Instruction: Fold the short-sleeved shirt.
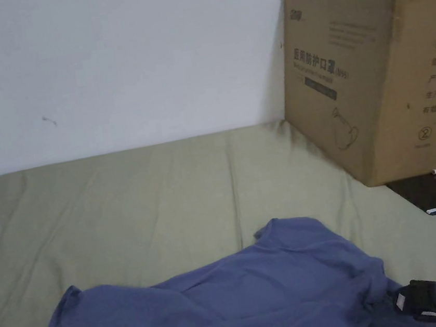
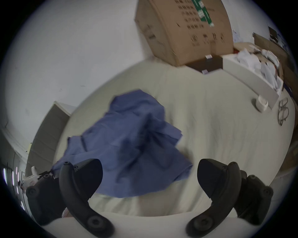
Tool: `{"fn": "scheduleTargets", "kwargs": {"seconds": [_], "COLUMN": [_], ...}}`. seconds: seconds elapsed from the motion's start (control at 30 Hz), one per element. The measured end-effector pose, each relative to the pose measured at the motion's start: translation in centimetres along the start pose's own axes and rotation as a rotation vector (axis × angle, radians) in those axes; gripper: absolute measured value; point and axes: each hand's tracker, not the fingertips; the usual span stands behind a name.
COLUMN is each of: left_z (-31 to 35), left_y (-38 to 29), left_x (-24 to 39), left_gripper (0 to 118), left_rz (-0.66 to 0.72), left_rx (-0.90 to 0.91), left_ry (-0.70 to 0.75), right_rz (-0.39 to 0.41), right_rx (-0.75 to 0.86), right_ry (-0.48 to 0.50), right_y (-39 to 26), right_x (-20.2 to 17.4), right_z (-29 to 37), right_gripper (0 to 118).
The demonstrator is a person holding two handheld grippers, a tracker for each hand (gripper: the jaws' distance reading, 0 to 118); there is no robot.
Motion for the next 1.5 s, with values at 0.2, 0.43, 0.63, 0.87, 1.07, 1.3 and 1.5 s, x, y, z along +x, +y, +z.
{"fn": "scheduleTargets", "kwargs": {"seconds": [0.2,0.43,0.63,0.87,1.07,1.3,1.5], "left_z": [-1.4,-2.7,0.1,4.8,3.5,4.2,7.8], "left_y": [-0.6,-1.6,-0.8,-4.2,-8.1,-6.6,-3.4], "left_x": [0.3,-0.7,-1.0,-2.6,-3.0,-3.6,-1.7], "left_gripper": [2,2,2,2,6,95,106], "left_rz": [-0.021,0.018,-0.008,-0.007,0.053,0.001,0.039], "left_rx": [-0.054,-0.096,-0.061,-0.111,-0.184,-0.072,0.110], "left_ry": [0.028,0.026,0.025,-0.025,-0.060,-0.012,-0.047], "right_rz": [0.081,0.217,0.216,0.165,0.058,0.157,0.252], "right_rx": [-0.156,-0.156,-0.083,-0.146,-0.184,-0.011,0.182], "right_ry": [-0.097,-0.103,-0.079,-0.043,-0.045,-0.124,-0.001], "right_y": [2.9,1.4,0.5,-2.9,-6.1,-5.5,-4.0], "right_x": [-1.8,-3.5,-4.4,-0.9,0.1,-3.9,-7.5], "right_z": [-6.1,-4.2,1.4,4.8,3.2,6.0,9.1], "right_gripper": [102,11,10,10,12,118,117]}}
